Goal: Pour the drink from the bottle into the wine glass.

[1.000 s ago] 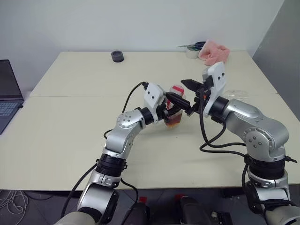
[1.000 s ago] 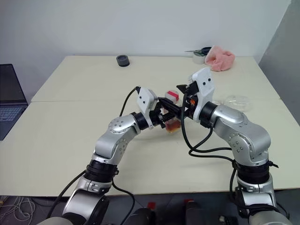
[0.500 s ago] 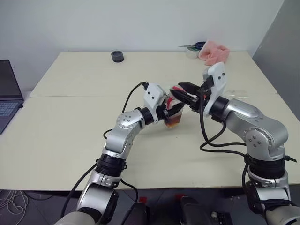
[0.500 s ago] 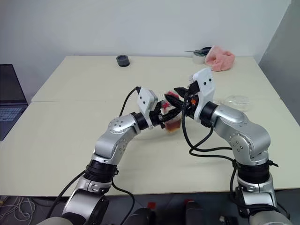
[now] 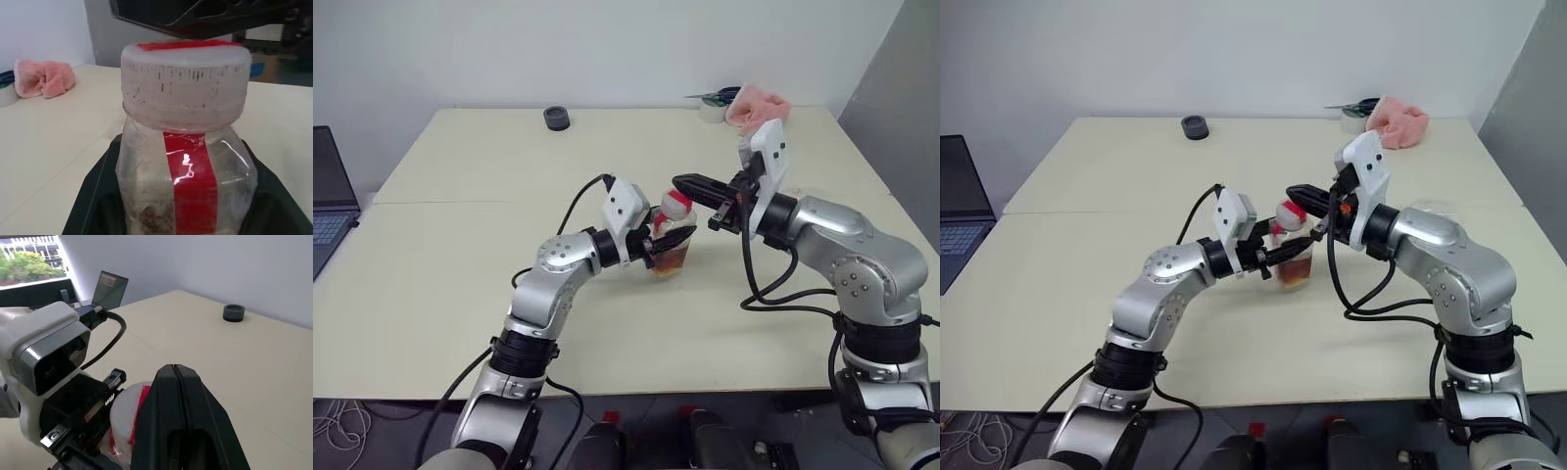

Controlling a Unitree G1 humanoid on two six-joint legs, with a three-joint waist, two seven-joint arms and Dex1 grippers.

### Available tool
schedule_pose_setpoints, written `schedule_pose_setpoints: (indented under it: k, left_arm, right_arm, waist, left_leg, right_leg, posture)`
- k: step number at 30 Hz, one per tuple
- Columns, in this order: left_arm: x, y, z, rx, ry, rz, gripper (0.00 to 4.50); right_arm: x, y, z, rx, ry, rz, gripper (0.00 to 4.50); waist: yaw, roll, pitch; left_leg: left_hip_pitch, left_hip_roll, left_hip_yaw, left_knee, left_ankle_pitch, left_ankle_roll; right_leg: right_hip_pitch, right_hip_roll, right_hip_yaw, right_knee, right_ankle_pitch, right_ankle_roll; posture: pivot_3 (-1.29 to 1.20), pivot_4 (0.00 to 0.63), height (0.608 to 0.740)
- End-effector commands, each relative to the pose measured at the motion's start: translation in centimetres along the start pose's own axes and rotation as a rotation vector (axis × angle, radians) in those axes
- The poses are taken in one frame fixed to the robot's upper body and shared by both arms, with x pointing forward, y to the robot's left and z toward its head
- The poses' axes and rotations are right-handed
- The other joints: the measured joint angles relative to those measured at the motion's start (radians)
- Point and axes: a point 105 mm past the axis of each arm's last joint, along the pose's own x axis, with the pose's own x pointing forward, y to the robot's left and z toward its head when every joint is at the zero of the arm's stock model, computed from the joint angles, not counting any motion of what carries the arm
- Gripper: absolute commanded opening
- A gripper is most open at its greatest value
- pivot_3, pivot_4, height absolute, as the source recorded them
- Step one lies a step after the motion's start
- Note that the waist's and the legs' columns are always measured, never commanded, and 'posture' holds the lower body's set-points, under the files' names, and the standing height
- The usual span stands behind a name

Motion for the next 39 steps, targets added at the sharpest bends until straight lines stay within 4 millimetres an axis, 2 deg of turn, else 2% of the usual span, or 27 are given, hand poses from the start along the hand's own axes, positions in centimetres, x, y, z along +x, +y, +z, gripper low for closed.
schedule_pose_setpoints:
  k: [1,6,11,24,39]
  left_arm:
    - [-0.1,0.7,3.0,0.058,-0.094,0.005,1.95]
    - [0.5,0.4,3.1,0.056,-0.108,0.005,1.95]
    - [1.1,0.1,3.2,0.049,-0.122,0.003,1.95]
    - [1.7,-0.1,3.4,0.047,-0.133,-0.027,1.95]
    - [1.4,-0.2,3.3,0.042,-0.131,-0.026,1.95]
  right_arm:
    - [-0.4,-0.2,1.8,0.012,-0.065,0.017,0.60]
    - [-0.7,0.4,2.5,0.037,-0.092,0.046,2.28]
    - [-0.9,0.9,2.1,0.018,-0.074,0.042,4.00]
    - [-0.7,2.3,1.6,0.024,-0.076,0.066,4.00]
    - [-0.6,2.3,2.0,0.047,-0.106,0.062,4.00]
  waist:
    - [0.000,0.000,0.000]
    - [0.000,0.000,0.000]
    - [0.000,0.000,0.000]
    - [0.000,0.000,0.000]
    - [0.000,0.000,0.000]
  left_leg:
    - [0.000,0.000,0.000,0.000,0.000,0.000]
    - [0.000,0.000,0.000,0.000,0.000,0.000]
    - [0.000,0.000,0.000,0.000,0.000,0.000]
    - [0.000,0.000,0.000,0.000,0.000,0.000]
    - [0.000,0.000,0.000,0.000,0.000,0.000]
  right_leg:
    - [0.000,0.000,0.000,0.000,0.000,0.000]
    - [0.000,0.000,0.000,-0.001,0.000,0.000]
    - [0.000,-0.001,0.000,0.000,0.000,0.000]
    - [0.000,0.000,0.000,0.000,0.000,0.000]
    - [0.000,0.000,0.000,0.000,0.000,0.000]
  posture:
    - [0.00,0.150,0.740]
    - [0.00,0.150,0.740]
    - [0.00,0.150,0.740]
    - [0.00,0.150,0.740]
    - [0.00,0.150,0.740]
